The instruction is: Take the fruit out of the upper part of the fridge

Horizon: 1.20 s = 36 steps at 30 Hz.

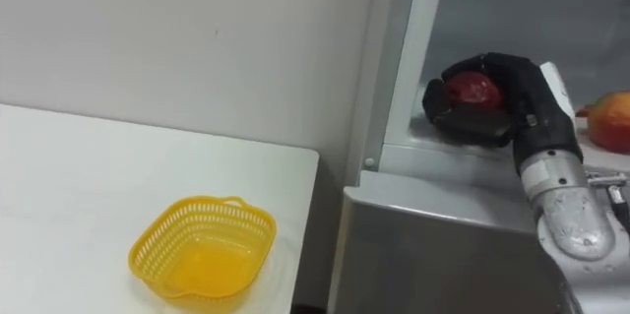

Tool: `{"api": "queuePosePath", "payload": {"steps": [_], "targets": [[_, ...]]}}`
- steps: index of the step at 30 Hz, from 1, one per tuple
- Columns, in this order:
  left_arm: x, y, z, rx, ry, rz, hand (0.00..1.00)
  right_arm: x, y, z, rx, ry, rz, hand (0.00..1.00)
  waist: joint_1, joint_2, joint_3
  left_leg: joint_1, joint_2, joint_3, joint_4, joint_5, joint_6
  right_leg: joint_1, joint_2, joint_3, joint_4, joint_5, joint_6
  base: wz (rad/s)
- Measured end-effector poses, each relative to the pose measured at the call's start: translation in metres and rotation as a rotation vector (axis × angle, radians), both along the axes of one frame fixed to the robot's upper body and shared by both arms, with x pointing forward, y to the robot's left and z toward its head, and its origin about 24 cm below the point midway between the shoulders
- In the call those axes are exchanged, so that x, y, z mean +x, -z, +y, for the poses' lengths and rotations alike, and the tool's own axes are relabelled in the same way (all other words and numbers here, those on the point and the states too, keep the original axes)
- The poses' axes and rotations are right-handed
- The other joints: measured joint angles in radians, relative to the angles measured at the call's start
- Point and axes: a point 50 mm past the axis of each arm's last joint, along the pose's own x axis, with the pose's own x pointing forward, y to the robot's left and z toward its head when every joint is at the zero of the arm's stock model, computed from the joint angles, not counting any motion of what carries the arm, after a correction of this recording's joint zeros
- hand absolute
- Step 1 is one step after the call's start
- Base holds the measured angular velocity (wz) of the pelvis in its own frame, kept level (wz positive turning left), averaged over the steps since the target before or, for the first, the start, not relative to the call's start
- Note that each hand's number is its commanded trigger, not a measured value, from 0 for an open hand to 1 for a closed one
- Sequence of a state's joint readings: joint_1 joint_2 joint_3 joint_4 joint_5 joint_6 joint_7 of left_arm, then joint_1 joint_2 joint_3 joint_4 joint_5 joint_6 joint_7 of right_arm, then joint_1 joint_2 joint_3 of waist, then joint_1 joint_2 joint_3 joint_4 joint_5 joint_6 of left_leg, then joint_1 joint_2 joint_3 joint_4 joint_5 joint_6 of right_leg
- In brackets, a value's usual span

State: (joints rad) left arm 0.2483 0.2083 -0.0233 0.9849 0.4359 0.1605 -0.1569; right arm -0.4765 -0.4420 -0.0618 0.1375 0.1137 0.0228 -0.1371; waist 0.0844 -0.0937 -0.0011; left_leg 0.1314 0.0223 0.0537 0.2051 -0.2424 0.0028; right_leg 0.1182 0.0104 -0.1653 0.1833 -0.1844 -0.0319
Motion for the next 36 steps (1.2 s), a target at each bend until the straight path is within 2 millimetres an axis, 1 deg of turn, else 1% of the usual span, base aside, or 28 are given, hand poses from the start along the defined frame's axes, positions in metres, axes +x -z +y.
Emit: {"api": "queuePosePath", "payload": {"steps": [1,3,4,6,7,9,10,12,15,16,18,20,23,25,26,28,30,31,33,34,36], "targets": [[0.000,0.000,0.000,0.001,0.000,-0.002,0.00,-0.003,0.001,0.003,0.009,-0.004,-0.014,1.00,0.000,0.004,-0.0002,0.001,0.000,0.000,-0.001,0.000,0.000,0.001,0.000,-0.001,0.000,0.000,0.000,-0.05],[0.001,0.001,-0.003,0.007,0.002,-0.023,0.00,-0.015,0.004,0.015,0.048,-0.020,-0.054,1.00,-0.004,0.025,-0.0018,0.004,0.000,0.003,-0.002,0.000,0.000,0.002,0.000,0.001,0.000,0.000,0.000,-0.04],[0.001,0.001,-0.003,0.008,0.002,-0.027,0.00,-0.017,0.004,0.018,0.058,-0.024,-0.064,1.00,-0.006,0.030,-0.0011,0.004,-0.001,0.004,-0.002,0.000,0.000,0.002,-0.001,0.001,0.000,0.000,0.000,-0.03],[0.006,0.000,-0.004,0.018,0.006,-0.061,0.00,-0.028,0.004,0.023,0.081,-0.027,-0.101,1.00,-0.015,0.049,0.0032,0.003,-0.001,0.014,-0.003,0.000,0.000,-0.002,-0.002,0.001,0.000,0.000,0.000,-0.04],[0.007,0.000,-0.004,0.023,0.006,-0.069,0.00,-0.030,0.004,0.024,0.085,-0.026,-0.110,1.00,-0.015,0.055,0.0024,0.002,0.000,0.015,-0.004,0.000,0.000,-0.003,-0.002,0.001,0.000,0.000,0.000,-0.06],[0.005,0.001,-0.004,0.027,0.007,-0.077,0.00,-0.039,0.003,0.027,0.099,-0.014,-0.142,1.00,-0.023,0.071,-0.0015,0.002,0.000,0.023,-0.005,0.000,0.000,-0.007,-0.002,0.004,0.001,0.000,0.000,-0.08],[0.004,0.001,-0.005,0.028,0.006,-0.077,0.00,-0.041,0.002,0.028,0.106,-0.011,-0.154,1.00,-0.025,0.075,-0.0026,0.001,0.001,0.023,-0.005,0.000,0.000,-0.009,-0.001,0.004,0.002,0.000,0.000,-0.07],[0.000,0.002,-0.006,0.024,0.000,-0.066,0.00,-0.050,-0.006,0.033,0.140,-0.008,-0.227,1.00,-0.038,0.080,-0.0048,-0.001,0.002,0.026,-0.005,0.000,0.000,-0.015,0.000,0.004,0.004,0.000,0.000,-0.06],[-0.004,0.003,-0.010,0.005,0.004,-0.063,0.00,-0.061,-0.017,0.038,0.123,-0.009,-0.328,1.00,-0.052,0.078,-0.0044,0.004,0.002,0.028,-0.003,0.001,0.000,-0.015,0.000,0.005,0.004,0.000,0.000,-0.01],[-0.004,0.003,-0.011,0.001,0.005,-0.065,0.00,-0.064,-0.019,0.039,0.113,-0.007,-0.345,1.00,-0.053,0.076,-0.0053,0.004,0.002,0.029,-0.002,0.001,0.000,-0.015,-0.001,0.005,0.004,0.000,0.000,0.00],[-0.005,0.004,-0.012,-0.008,0.013,-0.064,0.00,-0.079,-0.025,0.044,0.068,-0.011,-0.417,1.00,-0.052,0.070,-0.0049,0.003,0.001,0.030,-0.002,0.000,0.000,-0.015,0.000,0.011,0.002,-0.001,0.000,-0.02],[-0.007,0.005,-0.014,-0.013,0.026,-0.050,0.00,-0.085,-0.028,0.048,0.048,-0.022,-0.456,1.00,-0.053,0.068,-0.0045,0.003,0.000,0.034,-0.002,0.000,0.000,-0.015,0.000,0.017,0.002,0.000,0.000,-0.07],[-0.010,0.006,-0.015,-0.022,0.033,-0.039,0.00,-0.089,-0.029,0.053,0.002,-0.014,-0.490,1.00,-0.051,0.063,-0.0044,0.002,0.000,0.040,-0.002,0.000,0.000,-0.016,0.001,0.024,0.002,0.000,0.001,-0.06],[-0.011,0.007,-0.016,-0.031,0.040,-0.033,0.00,-0.092,-0.030,0.062,-0.031,-0.025,-0.511,1.00,-0.051,0.064,-0.0037,0.002,0.001,0.041,-0.004,0.000,0.000,-0.018,0.002,0.025,0.002,0.000,0.001,-0.02],[-0.010,0.007,-0.017,-0.038,0.052,-0.031,0.00,-0.094,-0.030,0.069,-0.057,-0.046,-0.530,1.00,-0.049,0.062,-0.0050,0.004,0.002,0.041,-0.006,0.000,0.000,-0.018,0.003,0.025,0.001,0.000,0.001,0.00],[-0.010,0.008,-0.019,-0.050,0.058,-0.024,0.00,-0.097,-0.031,0.081,-0.087,-0.097,-0.549,1.00,-0.044,0.062,-0.0050,0.005,0.003,0.041,-0.006,0.000,0.000,-0.016,0.005,0.025,0.002,0.000,0.000,0.00],[-0.005,0.009,-0.021,-0.059,0.079,-0.025,0.00,-0.103,-0.033,0.093,-0.104,-0.173,-0.575,1.00,-0.021,0.060,-0.0058,0.002,0.004,0.042,-0.009,0.001,0.000,-0.023,0.006,0.026,0.002,0.000,0.000,0.00],[-0.003,0.009,-0.021,-0.061,0.082,-0.032,0.00,-0.105,-0.034,0.096,-0.114,-0.187,-0.584,1.00,-0.018,0.058,-0.0057,0.002,0.004,0.042,-0.011,0.001,0.000,-0.025,0.006,0.026,0.002,0.000,0.000,0.00],[0.000,0.009,-0.021,-0.064,0.088,-0.046,0.00,-0.108,-0.035,0.107,-0.155,-0.244,-0.601,1.00,0.004,0.050,-0.0061,0.001,0.004,0.040,-0.016,0.001,-0.001,-0.026,0.006,0.024,0.002,0.000,0.000,0.00],[0.001,0.008,-0.020,-0.062,0.089,-0.049,0.00,-0.108,-0.035,0.109,-0.174,-0.251,-0.604,1.00,0.006,0.046,-0.0057,0.000,0.003,0.040,-0.016,0.001,-0.001,-0.023,0.006,0.024,0.002,0.000,0.000,0.00],[0.003,0.008,-0.016,-0.053,0.108,-0.049,0.00,-0.110,-0.033,0.119,-0.227,-0.288,-0.603,1.00,0.027,0.033,0.0003,-0.001,0.004,0.039,-0.016,0.001,-0.001,-0.023,0.006,0.024,0.003,0.000,0.000,0.00]]}}
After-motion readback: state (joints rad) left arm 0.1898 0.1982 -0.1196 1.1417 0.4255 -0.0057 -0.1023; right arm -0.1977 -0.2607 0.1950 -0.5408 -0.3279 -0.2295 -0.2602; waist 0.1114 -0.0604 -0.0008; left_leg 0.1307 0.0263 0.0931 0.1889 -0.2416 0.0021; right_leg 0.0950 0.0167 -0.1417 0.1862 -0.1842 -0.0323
